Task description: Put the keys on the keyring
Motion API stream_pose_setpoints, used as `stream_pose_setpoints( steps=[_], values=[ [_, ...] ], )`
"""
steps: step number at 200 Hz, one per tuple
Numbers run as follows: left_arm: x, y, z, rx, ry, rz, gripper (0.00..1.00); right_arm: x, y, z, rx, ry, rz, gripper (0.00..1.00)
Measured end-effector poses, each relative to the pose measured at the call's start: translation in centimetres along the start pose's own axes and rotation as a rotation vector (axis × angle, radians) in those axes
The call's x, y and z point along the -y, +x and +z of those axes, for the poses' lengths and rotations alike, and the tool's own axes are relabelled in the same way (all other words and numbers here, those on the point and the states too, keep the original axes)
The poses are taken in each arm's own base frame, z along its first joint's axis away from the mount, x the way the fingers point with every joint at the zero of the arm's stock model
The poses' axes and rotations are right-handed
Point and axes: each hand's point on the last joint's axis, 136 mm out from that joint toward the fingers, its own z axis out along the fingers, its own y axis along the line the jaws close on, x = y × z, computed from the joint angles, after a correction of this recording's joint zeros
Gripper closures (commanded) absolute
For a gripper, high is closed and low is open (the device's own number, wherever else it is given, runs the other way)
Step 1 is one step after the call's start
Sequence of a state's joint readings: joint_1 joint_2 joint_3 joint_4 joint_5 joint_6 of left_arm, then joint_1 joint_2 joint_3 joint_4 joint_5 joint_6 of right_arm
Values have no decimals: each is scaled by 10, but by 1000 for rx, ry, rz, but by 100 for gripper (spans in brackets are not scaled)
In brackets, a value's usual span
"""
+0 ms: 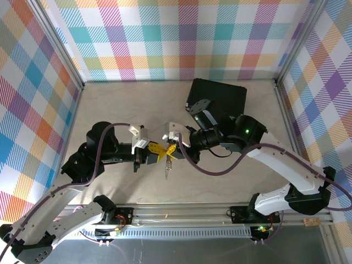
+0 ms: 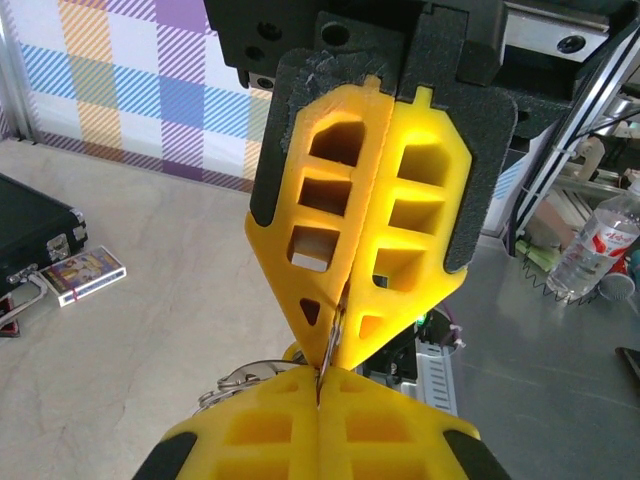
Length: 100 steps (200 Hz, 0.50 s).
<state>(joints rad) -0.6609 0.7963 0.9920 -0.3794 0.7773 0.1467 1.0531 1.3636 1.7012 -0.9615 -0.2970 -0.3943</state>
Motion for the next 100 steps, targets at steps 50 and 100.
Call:
stream_pose_setpoints(
  steps=[50,100],
  values=[
    [7,-13,-2,88,29,-9,100,-3,-8,-10,55,11,-1,73],
    [18,-31,-8,210,87,-14,100,-10,-19,-34,203,53,10,73]
  ],
)
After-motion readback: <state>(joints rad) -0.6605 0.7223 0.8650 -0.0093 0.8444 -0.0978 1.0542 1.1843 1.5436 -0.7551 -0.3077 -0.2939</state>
